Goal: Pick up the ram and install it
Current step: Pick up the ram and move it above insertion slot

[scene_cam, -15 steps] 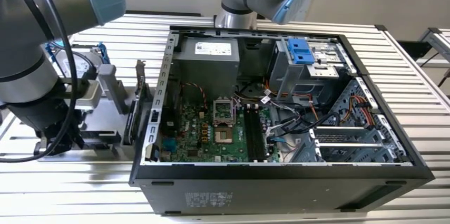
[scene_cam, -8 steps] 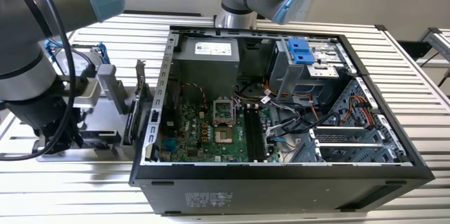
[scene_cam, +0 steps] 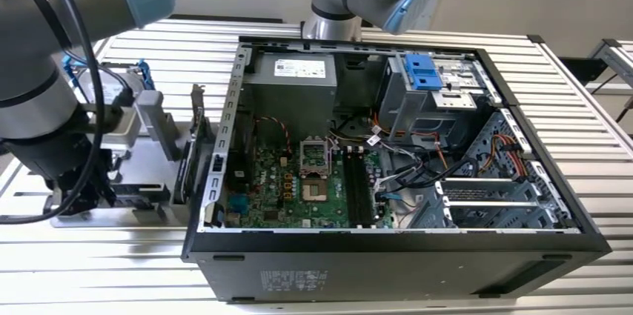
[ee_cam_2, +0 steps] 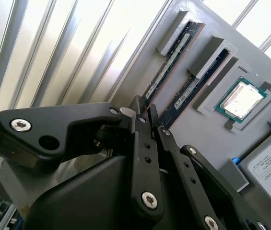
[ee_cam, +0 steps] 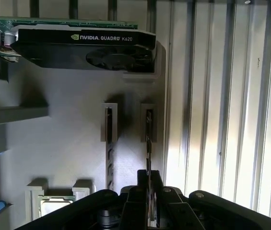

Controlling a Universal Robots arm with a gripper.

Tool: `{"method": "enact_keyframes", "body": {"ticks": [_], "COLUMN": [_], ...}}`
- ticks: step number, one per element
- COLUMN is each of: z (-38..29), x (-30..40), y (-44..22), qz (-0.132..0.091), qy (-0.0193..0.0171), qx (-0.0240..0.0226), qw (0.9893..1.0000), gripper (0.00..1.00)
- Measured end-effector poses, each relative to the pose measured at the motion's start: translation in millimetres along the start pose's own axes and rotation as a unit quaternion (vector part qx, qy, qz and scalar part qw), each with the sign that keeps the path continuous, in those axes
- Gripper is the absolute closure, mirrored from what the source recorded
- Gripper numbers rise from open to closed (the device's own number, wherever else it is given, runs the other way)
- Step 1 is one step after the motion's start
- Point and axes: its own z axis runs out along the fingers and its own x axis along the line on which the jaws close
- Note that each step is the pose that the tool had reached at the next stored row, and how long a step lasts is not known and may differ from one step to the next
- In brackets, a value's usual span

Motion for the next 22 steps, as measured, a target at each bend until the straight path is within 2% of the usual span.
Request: {"method": "enact_keyframes", "body": {"ticks": [22], "z": [-12.1], "x": [-0.1], "y": [-0.5], "qz": [0.000], "qy": [0.0000], "qx": [0.0000], "qw": [1.0000], "gripper": [1.00]}}
